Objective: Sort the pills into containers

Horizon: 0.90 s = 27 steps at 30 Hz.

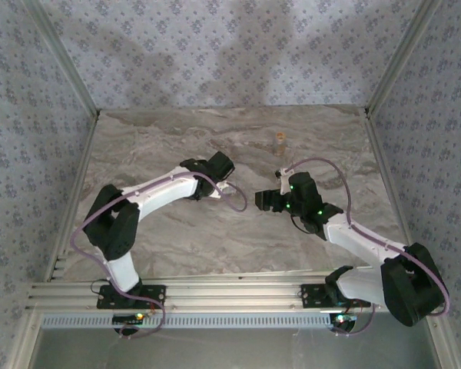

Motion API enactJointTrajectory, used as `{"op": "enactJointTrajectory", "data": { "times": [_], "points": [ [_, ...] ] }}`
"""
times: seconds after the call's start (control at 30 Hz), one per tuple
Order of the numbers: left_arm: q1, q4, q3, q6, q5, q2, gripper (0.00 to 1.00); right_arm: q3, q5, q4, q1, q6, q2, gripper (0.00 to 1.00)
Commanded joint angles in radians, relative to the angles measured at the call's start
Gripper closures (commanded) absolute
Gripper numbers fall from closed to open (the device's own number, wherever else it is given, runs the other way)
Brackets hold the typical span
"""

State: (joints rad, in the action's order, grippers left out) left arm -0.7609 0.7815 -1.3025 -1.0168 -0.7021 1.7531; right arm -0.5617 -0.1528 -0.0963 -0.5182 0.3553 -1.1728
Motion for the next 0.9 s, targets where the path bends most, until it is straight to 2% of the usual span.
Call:
{"op": "enactJointTrajectory", "data": {
  "times": [0.0,0.3,0.67,0.87],
  "points": [
    [0.016,0.011,0.01,0.006,0.008,-0.038,1.0,-0.016,-0.015,-0.01,0.006,0.016,-0.01,0.2],
    [0.031,-0.002,0.037,0.002,-0.002,-0.038,1.0,-0.023,-0.024,-0.006,0.006,0.018,-0.025,0.2],
    [0.013,-0.01,0.003,0.053,0.062,-0.021,1.0,-0.03,-0.033,0.001,0.005,0.019,-0.039,0.2],
    [0.011,-0.009,0.009,0.04,0.042,0.019,1.0,-0.036,-0.036,0.008,0.004,0.019,-0.045,0.2]
  ]
}}
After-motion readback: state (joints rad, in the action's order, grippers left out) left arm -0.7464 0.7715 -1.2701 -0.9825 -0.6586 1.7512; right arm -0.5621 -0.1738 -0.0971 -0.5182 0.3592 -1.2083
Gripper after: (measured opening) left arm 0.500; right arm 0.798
